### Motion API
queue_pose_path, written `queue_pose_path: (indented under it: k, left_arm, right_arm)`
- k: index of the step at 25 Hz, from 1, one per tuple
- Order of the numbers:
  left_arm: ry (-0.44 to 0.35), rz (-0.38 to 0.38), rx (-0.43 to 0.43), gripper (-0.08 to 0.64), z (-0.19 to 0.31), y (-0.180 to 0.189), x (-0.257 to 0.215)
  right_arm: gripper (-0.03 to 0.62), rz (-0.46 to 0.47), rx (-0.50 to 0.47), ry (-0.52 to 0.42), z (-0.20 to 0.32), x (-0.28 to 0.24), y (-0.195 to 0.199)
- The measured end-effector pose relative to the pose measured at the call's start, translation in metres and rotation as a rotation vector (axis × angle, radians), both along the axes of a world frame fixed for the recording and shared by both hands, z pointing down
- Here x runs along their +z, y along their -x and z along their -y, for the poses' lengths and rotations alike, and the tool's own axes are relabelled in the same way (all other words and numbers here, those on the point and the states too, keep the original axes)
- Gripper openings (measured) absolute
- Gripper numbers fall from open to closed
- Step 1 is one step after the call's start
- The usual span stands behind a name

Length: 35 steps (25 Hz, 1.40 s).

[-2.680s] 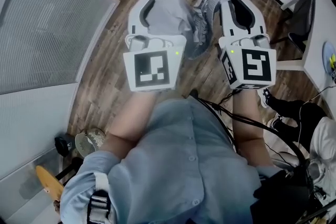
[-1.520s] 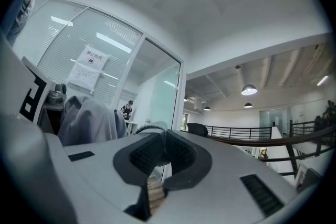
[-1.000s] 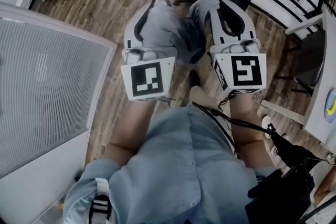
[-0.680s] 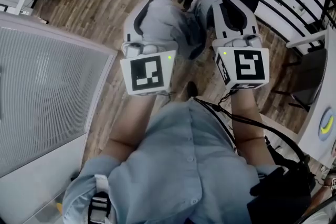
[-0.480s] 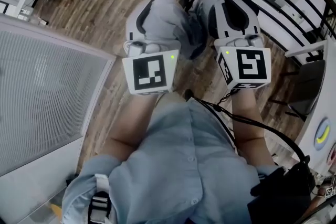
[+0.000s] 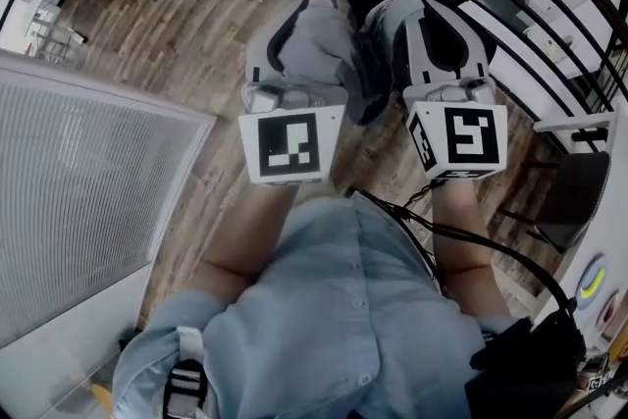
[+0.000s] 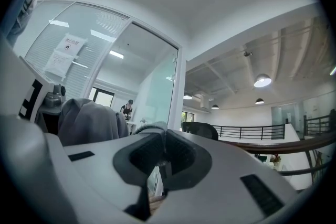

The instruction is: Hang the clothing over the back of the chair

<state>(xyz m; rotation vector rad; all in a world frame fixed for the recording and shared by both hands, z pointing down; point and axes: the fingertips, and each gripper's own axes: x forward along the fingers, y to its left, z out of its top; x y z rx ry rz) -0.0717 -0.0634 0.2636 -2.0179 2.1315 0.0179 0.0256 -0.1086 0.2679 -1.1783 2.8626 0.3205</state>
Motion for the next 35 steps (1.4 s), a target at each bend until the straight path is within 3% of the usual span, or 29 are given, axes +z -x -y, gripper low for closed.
queue_pose_path:
  k: [11,19,24,35]
  left_arm:
    - [0.024,-0.017,0.064,0.017,0.123,0.097,0.008]
    - [-0.044,-0.005,0.117,0.017,0.197,0.155,-0.051]
    - [-0.085,0.0,0.117,0.017,0.214,0.173,-0.072]
    - [-0.056,0.023,0.081,0.017,0.253,0.195,-0.062]
  right_arm:
    - [0.025,-0.012,0.046,0.027,0.115,0.011,0.103]
    - [0.025,0.023,0.062,-0.056,0.175,-0.051,0.169]
    - [0.025,0.02,0.044,-0.104,0.189,-0.07,0.19]
    - [0.025,-0.025,0.003,-0.067,0.226,-0.063,0.212]
